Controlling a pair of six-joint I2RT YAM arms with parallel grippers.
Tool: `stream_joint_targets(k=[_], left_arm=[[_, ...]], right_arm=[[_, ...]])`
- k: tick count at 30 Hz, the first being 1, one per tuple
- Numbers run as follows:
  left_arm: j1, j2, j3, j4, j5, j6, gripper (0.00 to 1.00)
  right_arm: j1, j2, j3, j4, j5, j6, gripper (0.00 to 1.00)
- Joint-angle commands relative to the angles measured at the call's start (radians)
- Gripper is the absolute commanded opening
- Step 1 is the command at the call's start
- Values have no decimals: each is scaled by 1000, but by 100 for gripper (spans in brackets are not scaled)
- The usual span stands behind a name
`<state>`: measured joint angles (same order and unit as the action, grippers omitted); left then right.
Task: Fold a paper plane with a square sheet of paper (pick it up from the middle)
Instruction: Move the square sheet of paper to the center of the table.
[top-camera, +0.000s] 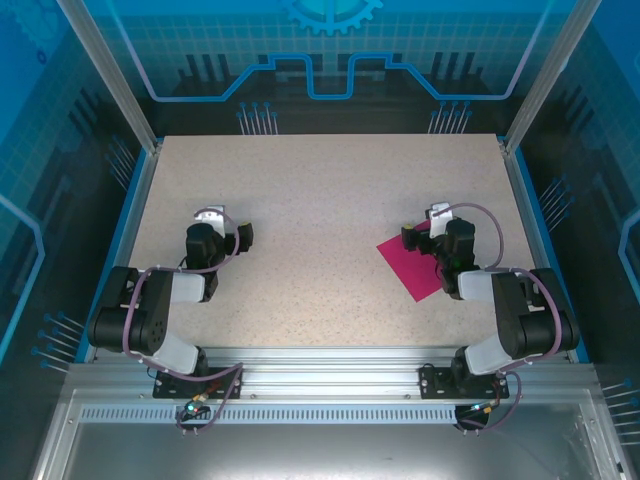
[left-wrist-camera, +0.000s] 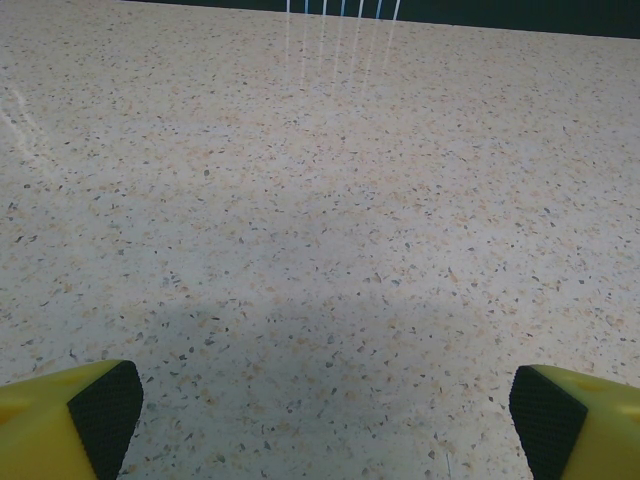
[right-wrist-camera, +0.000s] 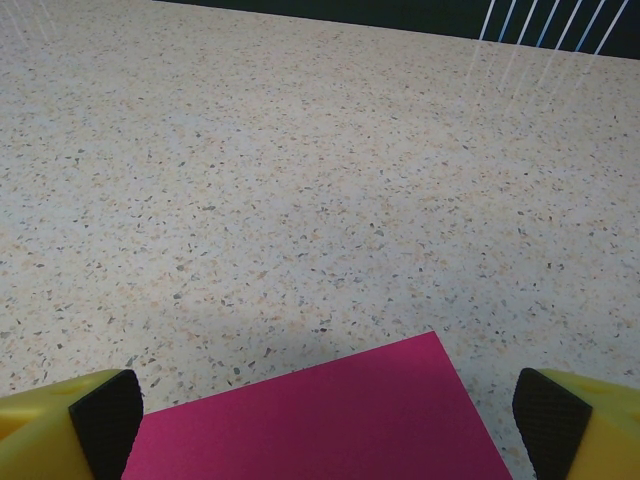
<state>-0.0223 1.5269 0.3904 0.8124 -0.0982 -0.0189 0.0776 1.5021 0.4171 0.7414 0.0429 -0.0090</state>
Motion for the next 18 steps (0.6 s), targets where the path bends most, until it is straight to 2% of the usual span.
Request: stream_joint_targets(k=[1, 5, 8, 10, 13, 16, 18], left_arm=[[12, -6, 20, -5, 23, 19, 98], [12, -30, -16, 42, 60, 34, 98], [11, -78, -43, 53, 47, 27, 98], [10, -135, -40, -8, 27, 16, 99], [14, -240, 4, -205, -12, -44, 98], [16, -330, 10, -305, -27, -99, 99], [17, -393, 18, -383, -30, -139, 98]], right_arm=[[-24, 0, 19, 0, -18, -11, 100], [-22, -11, -2, 27, -54, -27, 99], [-17, -17, -18, 48, -54, -33, 99], [-13, -22, -25, 59, -49, -36, 100], [-4, -32, -20, 45, -13, -33, 99], [1, -96, 27, -96, 38, -16, 99], [-13, -168, 101, -316, 67, 47, 99]])
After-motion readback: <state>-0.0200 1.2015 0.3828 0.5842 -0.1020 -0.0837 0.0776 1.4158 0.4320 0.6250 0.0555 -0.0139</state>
